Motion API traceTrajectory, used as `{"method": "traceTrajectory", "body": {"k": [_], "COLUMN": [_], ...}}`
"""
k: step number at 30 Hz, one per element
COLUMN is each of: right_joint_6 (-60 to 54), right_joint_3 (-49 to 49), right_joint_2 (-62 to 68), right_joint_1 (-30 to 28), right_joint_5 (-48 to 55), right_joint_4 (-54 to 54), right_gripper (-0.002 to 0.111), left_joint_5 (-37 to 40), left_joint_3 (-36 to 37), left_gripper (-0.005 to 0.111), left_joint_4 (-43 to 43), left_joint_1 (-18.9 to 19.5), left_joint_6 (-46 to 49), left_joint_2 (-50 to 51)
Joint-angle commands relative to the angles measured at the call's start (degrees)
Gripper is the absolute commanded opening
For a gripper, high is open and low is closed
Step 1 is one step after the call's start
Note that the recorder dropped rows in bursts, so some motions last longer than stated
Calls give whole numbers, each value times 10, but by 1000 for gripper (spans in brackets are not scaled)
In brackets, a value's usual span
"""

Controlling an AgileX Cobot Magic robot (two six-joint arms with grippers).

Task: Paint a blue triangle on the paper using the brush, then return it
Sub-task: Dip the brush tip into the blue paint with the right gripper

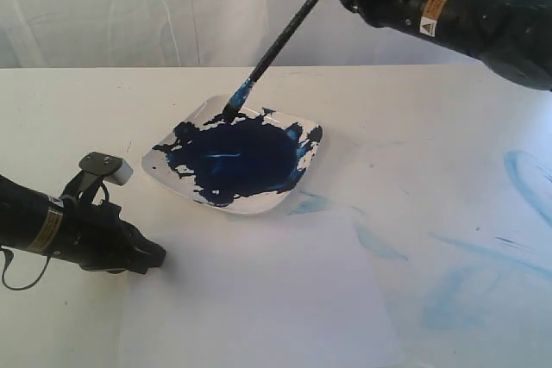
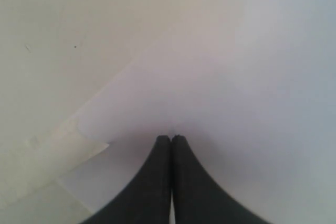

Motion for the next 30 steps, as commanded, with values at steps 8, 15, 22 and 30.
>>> {"method": "traceTrajectory", "body": {"k": [8, 15, 22, 30], "right_joint_6": [-176, -180, -181, -177], "right_joint_3": [-7, -7, -27, -31], "right_joint_2": [27, 57, 36, 19], "right_joint_1": [65, 65, 65, 65], "right_joint_5": [99, 91, 64, 83], "right_joint_4": [-27, -27, -27, -59], "right_gripper": [0, 0, 0, 0], "left_joint_5": [10, 10, 10, 10], "left_joint_3": [0, 0, 0, 0], "left_gripper": [0, 0, 0, 0], "left_joint_4": [10, 10, 10, 10], "left_joint_1": [-2, -2, -2, -2], "left_joint_6": [1, 1, 1, 1], "left_joint_2": [6, 6, 6, 6]}}
